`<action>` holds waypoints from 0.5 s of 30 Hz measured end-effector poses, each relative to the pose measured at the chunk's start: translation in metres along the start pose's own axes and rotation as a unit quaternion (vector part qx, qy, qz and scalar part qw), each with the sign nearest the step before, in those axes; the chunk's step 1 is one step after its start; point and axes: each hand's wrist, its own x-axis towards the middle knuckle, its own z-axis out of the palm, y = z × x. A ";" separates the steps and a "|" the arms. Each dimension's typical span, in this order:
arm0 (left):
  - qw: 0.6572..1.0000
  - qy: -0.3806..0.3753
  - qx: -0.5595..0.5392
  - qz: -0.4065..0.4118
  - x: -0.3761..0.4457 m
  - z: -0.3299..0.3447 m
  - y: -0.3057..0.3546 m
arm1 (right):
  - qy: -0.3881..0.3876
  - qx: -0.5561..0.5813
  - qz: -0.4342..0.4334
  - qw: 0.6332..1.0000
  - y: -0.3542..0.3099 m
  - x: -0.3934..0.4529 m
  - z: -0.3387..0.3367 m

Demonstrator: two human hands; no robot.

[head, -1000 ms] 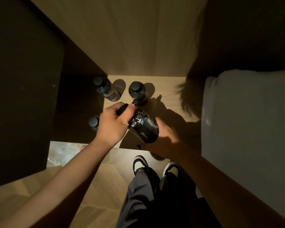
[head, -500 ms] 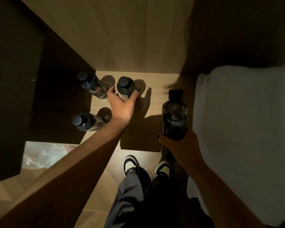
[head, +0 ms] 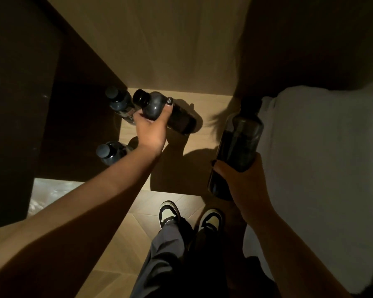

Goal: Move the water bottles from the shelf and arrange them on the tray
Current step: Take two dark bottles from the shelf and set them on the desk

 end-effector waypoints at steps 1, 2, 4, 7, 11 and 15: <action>1.000 -0.007 -0.014 -0.003 -0.008 -0.006 0.005 | 0.000 0.018 0.006 1.000 -0.004 0.000 -0.001; 1.000 -0.015 -0.027 -0.005 -0.017 -0.012 0.012 | -0.006 0.038 0.011 0.999 -0.008 -0.001 -0.002; 0.998 -0.028 -0.052 -0.003 -0.036 -0.025 0.026 | -0.031 0.076 0.017 0.996 -0.021 -0.006 -0.002; 0.994 -0.040 -0.100 -0.003 -0.062 -0.041 0.054 | -0.058 0.144 0.028 0.987 -0.042 -0.012 -0.004; 0.983 -0.039 -0.178 -0.008 -0.094 -0.057 0.091 | -0.104 0.209 0.057 0.971 -0.080 -0.030 -0.012; 0.952 -0.080 -0.289 -0.059 -0.130 -0.069 0.138 | -0.141 0.234 0.064 0.960 -0.129 -0.069 -0.021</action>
